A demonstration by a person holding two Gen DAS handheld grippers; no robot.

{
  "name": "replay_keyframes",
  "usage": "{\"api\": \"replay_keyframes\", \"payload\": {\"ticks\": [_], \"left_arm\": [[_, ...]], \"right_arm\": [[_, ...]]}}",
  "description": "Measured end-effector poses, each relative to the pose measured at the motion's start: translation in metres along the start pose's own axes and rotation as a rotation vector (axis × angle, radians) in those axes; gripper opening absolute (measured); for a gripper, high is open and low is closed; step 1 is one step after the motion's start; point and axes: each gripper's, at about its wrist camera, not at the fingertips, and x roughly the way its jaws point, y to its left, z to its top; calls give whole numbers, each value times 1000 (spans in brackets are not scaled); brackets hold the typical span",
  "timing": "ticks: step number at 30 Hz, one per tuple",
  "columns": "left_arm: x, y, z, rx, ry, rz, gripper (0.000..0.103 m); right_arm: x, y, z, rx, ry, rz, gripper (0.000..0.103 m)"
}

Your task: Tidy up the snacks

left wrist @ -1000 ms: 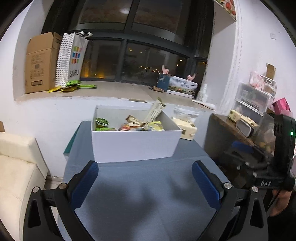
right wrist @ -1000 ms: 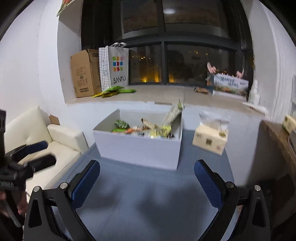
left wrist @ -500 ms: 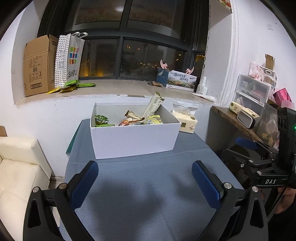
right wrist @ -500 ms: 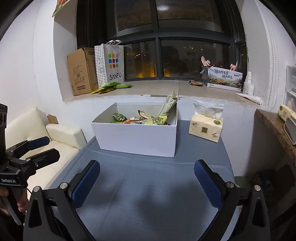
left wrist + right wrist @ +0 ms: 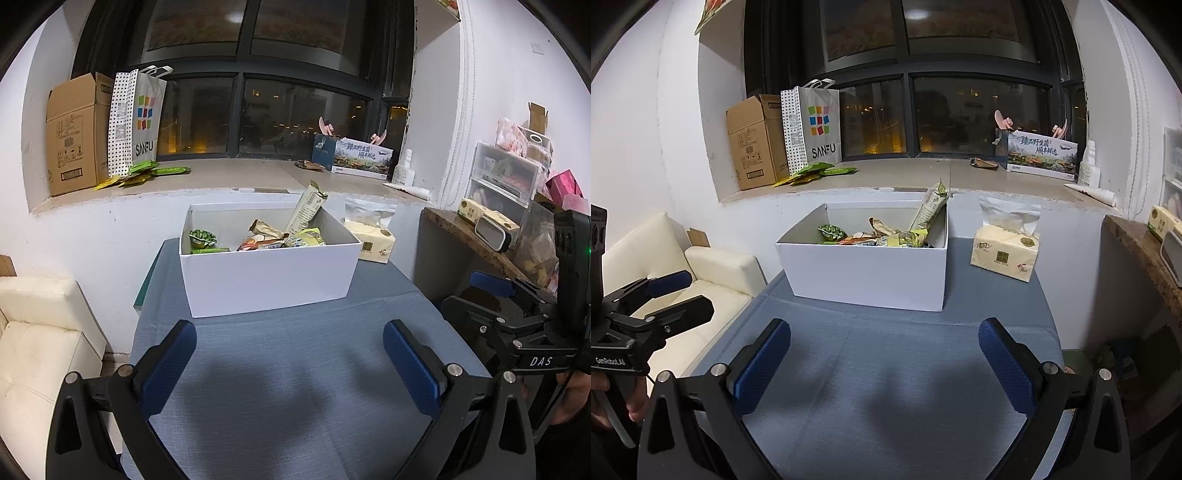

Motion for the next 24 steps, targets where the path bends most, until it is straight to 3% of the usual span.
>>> {"api": "replay_keyframes", "payload": {"ticks": [24], "left_arm": [[-1,-1,1,11,1,0,103]], "right_arm": [[-2,2,1,-6,-7,1,103]]}}
